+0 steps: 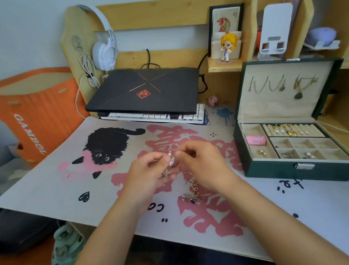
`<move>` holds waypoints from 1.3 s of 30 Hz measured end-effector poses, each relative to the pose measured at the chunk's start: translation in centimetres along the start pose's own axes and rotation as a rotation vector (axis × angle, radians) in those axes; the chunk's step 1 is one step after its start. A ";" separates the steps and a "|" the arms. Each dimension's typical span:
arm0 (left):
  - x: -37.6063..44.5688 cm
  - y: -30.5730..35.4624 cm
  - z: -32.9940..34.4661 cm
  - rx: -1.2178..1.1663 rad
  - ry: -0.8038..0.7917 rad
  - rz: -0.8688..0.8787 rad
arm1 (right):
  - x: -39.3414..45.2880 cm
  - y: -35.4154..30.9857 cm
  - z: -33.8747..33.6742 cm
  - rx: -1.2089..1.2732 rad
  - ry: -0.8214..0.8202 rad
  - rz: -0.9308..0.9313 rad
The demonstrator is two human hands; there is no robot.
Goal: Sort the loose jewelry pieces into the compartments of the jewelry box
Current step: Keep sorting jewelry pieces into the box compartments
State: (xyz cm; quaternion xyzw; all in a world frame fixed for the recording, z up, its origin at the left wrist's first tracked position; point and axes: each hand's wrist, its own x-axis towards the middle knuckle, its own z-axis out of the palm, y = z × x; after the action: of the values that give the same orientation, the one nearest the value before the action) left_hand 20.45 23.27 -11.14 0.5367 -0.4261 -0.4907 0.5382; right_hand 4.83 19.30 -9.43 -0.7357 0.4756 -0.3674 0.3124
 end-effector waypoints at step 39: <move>-1.2 -3.0 8.7 0.711 0.149 0.667 | 2.0 7.4 -17.5 -0.956 -0.070 0.443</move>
State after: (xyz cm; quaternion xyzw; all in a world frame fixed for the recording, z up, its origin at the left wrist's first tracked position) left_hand 11.50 23.21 -13.50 0.5551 -0.6760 -0.0763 0.4785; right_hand -12.76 12.90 -5.54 -0.6898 0.7235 -0.0098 0.0275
